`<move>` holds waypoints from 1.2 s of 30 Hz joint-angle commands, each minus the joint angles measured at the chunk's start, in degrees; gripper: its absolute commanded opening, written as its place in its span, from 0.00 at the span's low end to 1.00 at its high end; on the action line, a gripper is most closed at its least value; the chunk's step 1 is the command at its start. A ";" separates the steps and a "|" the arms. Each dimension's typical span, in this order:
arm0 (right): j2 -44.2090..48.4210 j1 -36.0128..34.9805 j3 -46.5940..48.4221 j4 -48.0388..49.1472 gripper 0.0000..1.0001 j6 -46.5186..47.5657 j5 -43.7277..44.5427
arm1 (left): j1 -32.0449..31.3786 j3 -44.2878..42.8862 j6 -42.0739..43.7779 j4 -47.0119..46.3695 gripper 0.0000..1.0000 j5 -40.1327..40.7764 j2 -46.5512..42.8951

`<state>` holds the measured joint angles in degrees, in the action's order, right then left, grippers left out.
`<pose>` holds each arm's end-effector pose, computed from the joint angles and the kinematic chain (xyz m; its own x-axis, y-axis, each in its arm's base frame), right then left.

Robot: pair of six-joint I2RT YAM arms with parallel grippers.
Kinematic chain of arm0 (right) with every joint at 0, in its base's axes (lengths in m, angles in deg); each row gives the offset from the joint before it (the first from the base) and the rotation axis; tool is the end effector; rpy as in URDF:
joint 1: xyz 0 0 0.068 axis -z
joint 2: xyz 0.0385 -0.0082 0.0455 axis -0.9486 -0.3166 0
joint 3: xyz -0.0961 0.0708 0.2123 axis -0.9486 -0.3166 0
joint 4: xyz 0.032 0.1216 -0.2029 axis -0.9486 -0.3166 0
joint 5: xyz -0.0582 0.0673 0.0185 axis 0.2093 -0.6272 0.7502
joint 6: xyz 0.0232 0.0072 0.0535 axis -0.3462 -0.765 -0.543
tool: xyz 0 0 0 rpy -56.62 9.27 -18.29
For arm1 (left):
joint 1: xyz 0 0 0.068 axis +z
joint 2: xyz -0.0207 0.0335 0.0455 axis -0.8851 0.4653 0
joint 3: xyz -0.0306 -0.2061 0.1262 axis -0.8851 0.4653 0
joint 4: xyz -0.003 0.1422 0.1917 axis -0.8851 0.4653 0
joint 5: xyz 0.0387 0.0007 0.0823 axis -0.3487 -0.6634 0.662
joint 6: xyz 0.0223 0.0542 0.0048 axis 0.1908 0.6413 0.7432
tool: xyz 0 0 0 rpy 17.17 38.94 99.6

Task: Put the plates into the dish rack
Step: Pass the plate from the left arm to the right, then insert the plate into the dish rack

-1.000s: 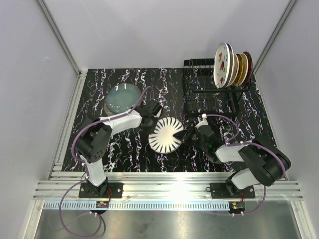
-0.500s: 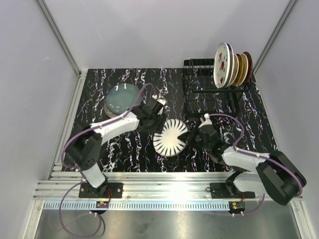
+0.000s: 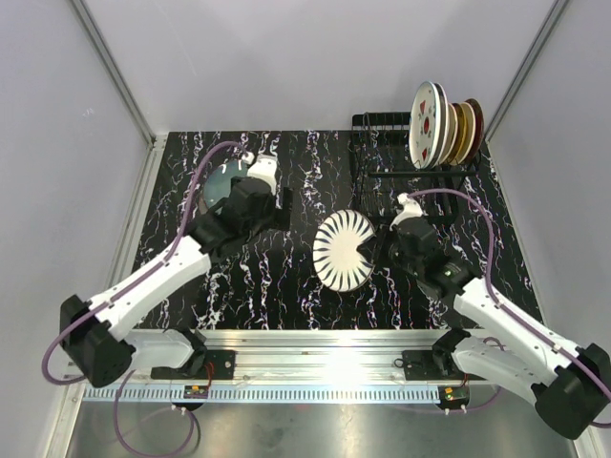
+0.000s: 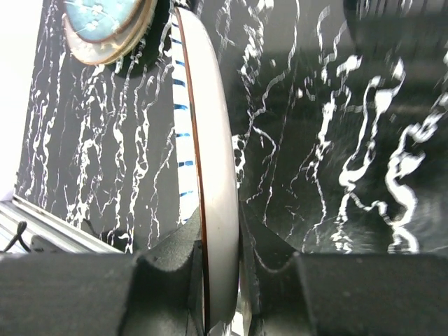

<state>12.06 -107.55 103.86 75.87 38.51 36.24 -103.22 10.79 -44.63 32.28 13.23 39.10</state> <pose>0.1704 0.1227 0.2373 -0.6577 0.2458 -0.7121 -0.2279 0.8360 0.4991 0.2127 -0.1647 0.3007 -0.5109 0.0972 -0.8541 0.2589 0.9649 -0.0451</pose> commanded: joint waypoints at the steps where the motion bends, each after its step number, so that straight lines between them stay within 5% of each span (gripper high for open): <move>1: 2.45 -0.38 11.88 -3.45 0.00 7.27 1.01 | 0.26 1.36 1.29 -3.37 0.92 7.36 -4.45; 9: -1.84 -0.38 34.96 -12.06 0.00 15.37 1.09 | 0.26 2.07 2.52 -4.07 0.99 12.73 -9.99; 23: -20.29 0.06 68.91 -15.15 0.00 31.36 22.96 | 0.26 2.07 2.78 -4.16 0.99 13.96 -12.55; 27: -24.96 1.99 73.33 -14.98 0.00 37.41 28.59 | 0.26 2.33 3.04 -4.25 0.99 13.96 -12.90; 31: -26.99 4.54 73.77 -11.73 0.00 42.35 32.29 | 0.26 2.16 3.22 -4.07 0.85 13.44 -12.81; 36: -29.62 8.23 74.56 -9.53 0.00 46.74 33.35 | 0.26 1.98 3.05 -3.81 0.99 12.47 -12.20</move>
<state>-18.38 -101.11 173.58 54.43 79.86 65.38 -103.13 13.13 -41.51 30.81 25.29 27.39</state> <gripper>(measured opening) 0.240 0.981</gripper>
